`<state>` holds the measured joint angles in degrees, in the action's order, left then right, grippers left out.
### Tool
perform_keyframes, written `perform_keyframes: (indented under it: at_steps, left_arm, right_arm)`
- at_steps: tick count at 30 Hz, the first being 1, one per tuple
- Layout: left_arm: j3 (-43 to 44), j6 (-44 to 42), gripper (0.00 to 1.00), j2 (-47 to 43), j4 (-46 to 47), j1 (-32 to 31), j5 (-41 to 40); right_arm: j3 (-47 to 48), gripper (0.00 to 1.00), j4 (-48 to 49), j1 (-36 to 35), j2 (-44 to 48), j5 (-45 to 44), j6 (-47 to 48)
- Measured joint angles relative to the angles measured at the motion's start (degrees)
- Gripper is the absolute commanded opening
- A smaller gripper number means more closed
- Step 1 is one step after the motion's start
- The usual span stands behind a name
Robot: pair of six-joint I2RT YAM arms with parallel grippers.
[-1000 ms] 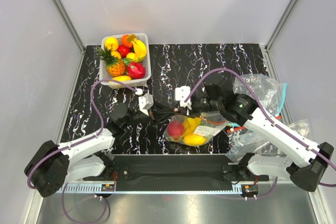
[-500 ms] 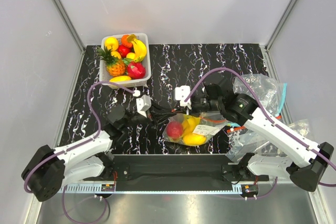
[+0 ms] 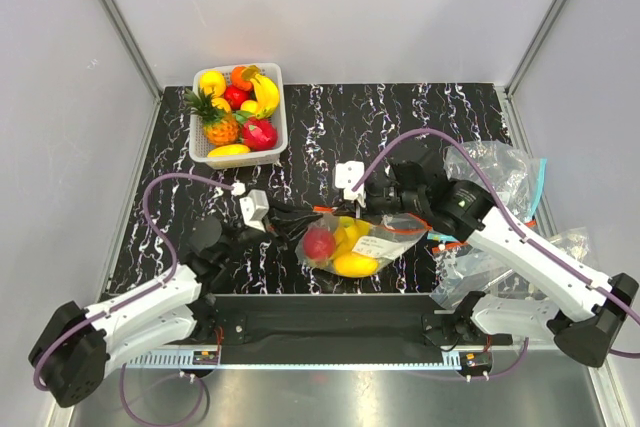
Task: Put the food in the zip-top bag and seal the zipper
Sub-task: Zip the zipper food storage bag at the center of the board.
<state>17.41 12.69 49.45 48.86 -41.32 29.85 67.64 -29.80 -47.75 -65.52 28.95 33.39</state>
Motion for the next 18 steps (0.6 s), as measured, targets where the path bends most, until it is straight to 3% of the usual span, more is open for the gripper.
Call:
perform_keyframes:
  at_steps: [6, 18]
  left_arm:
    - [-1.33, 1.81, 0.0, -5.01, -2.62, 2.73, -3.98]
    - [-3.82, 11.32, 0.0, -11.98, -12.13, 16.87, -13.22]
  right_arm:
    - [-1.81, 0.0, 0.0, 0.0, 2.34, -1.95, -1.44]
    - [-7.72, 0.01, 0.0, 0.0, 7.96, -7.65, -7.43]
